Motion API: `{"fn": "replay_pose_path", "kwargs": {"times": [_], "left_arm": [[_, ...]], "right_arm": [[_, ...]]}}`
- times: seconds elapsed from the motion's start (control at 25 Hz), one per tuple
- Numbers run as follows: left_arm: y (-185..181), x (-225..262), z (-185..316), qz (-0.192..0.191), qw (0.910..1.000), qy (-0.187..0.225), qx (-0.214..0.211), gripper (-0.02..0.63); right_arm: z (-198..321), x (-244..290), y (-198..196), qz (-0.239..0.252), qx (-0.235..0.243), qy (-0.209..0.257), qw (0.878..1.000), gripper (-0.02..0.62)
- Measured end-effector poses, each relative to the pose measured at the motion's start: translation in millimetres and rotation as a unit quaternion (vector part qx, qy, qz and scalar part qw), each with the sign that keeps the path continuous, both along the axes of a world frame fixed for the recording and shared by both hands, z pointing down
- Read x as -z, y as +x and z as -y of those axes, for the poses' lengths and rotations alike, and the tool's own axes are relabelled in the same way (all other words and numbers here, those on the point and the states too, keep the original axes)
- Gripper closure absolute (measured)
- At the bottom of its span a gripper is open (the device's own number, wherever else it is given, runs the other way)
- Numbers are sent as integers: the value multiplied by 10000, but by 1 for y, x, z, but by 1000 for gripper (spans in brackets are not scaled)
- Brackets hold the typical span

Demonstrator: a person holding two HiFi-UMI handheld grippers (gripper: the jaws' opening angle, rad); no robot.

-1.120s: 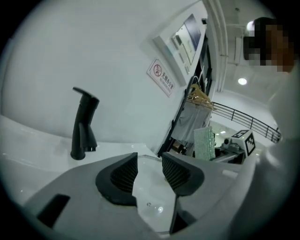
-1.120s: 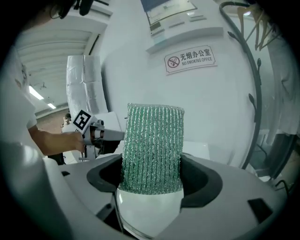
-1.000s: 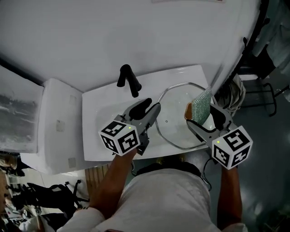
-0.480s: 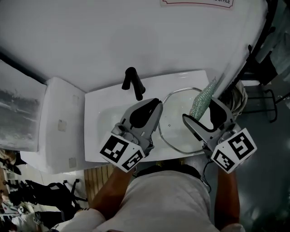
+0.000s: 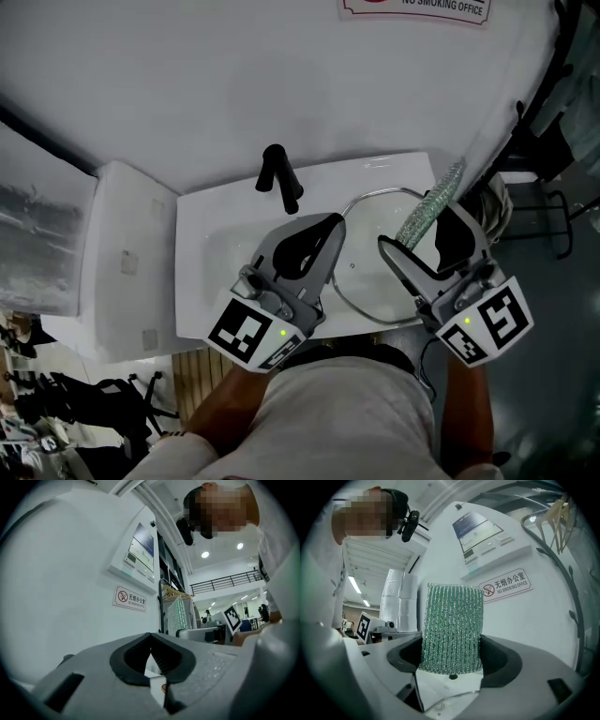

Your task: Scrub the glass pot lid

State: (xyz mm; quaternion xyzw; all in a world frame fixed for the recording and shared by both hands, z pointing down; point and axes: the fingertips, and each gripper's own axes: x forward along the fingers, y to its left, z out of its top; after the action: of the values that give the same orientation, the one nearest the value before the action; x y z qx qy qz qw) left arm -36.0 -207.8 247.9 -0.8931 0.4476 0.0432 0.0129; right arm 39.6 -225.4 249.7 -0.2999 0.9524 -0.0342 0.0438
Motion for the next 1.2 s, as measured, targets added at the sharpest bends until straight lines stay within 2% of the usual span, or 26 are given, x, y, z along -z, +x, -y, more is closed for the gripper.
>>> {"fn": "replay_pose_path", "kwargs": {"times": [0.36,1.2], "left_arm": [[3,5,-4,-6,9999,99,-113,591],[2,2,-6,-68,9998,38,-179,591]], "right_arm": [[-3,4,-6,-95,-34,246,9996,247],[-4,-5,-6,-335,-182,229,9990,247]]}}
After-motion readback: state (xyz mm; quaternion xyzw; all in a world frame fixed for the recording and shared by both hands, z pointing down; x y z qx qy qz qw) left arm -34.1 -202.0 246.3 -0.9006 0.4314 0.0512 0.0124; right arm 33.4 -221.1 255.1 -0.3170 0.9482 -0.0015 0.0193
